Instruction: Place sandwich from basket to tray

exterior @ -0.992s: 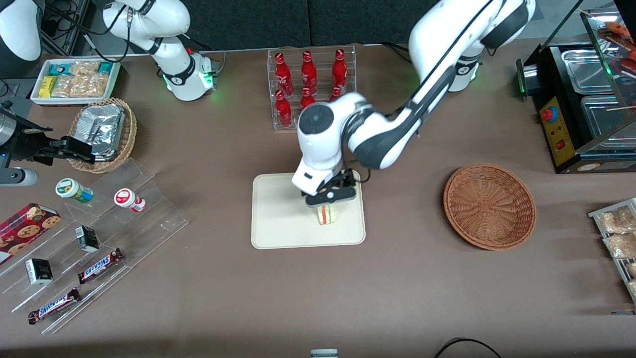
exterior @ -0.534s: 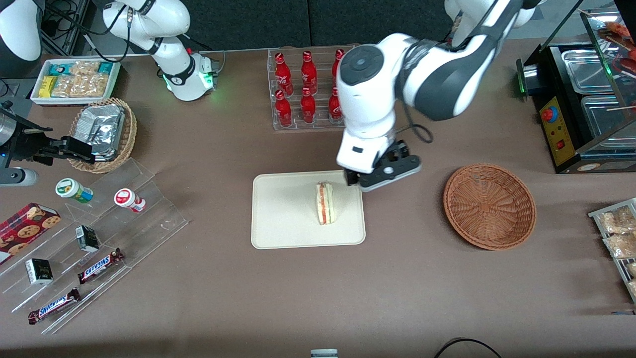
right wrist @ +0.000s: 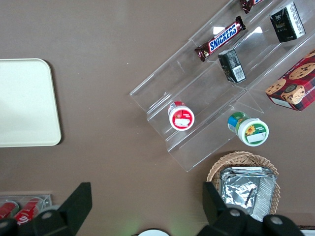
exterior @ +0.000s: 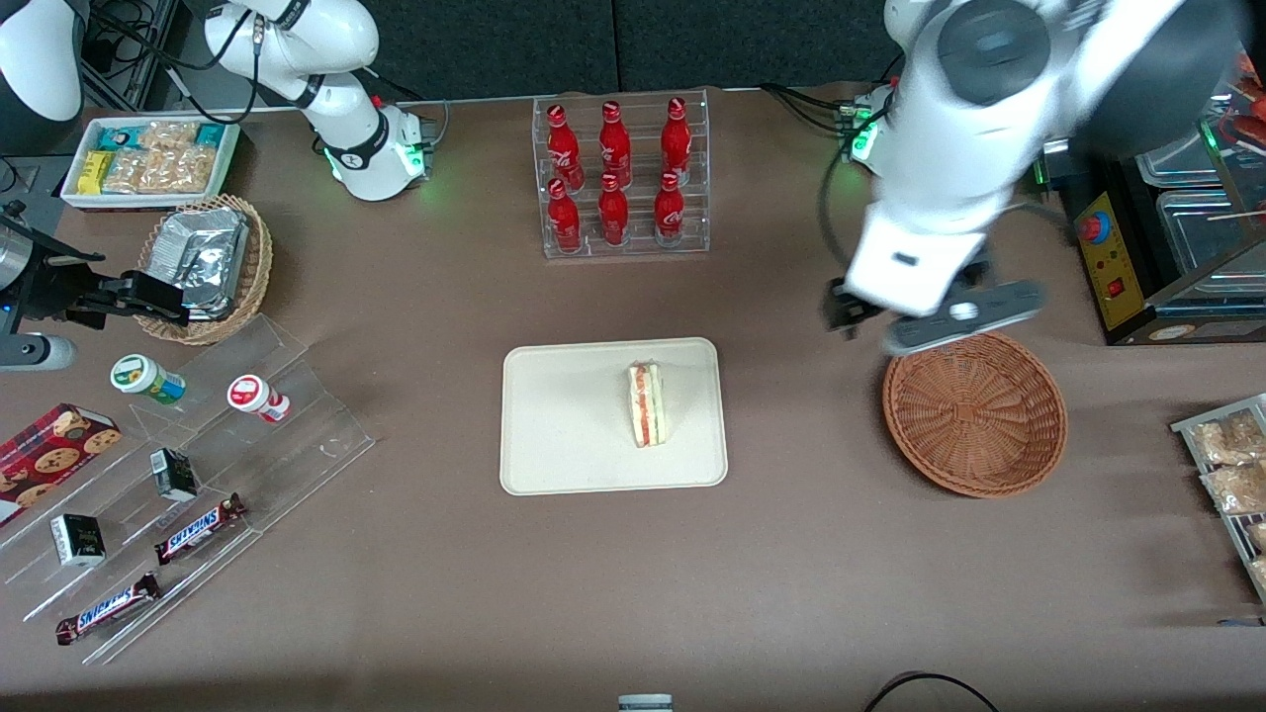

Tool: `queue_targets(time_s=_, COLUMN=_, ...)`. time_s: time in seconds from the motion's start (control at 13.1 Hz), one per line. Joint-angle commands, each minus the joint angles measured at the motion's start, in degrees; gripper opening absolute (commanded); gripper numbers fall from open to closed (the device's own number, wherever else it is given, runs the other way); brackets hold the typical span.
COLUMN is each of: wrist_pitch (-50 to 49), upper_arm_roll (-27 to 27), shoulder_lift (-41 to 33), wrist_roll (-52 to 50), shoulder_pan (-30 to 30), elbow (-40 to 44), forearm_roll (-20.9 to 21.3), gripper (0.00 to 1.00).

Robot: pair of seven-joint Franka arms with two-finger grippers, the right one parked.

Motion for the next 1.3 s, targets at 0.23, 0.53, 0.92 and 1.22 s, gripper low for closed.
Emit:
queue_targets(time_s=0.23, wrist_pitch=-5.3, upper_arm_roll=12.0, shoulder_lift=-8.7, wrist_roll=22.5, shoulder_pan=4.2, elbow=-2.3, forearm_roll=-10.3, gripper=1.0)
queue_targets(time_s=0.53, wrist_pitch=-9.8, upper_arm_roll=21.8, shoulder_lift=-12.7, wrist_roll=37.0, shoulder_pan=2.7, elbow=-3.6, forearm_roll=-14.1, gripper=1.0)
queue_targets(time_s=0.92, wrist_pitch=-11.4, upper_arm_roll=25.6, shoulder_lift=-13.2, wrist_roll=37.9, shoulder_pan=2.7, elbow=-4.4, forearm_roll=-14.1, gripper=1.0)
queue_targets(time_s=1.22, wrist_pitch=-10.9, upper_arm_roll=25.4, shoulder_lift=-11.9, wrist_roll=38.0, shoulder_pan=1.1, elbow=-3.9, forearm_roll=-13.6, gripper=1.0)
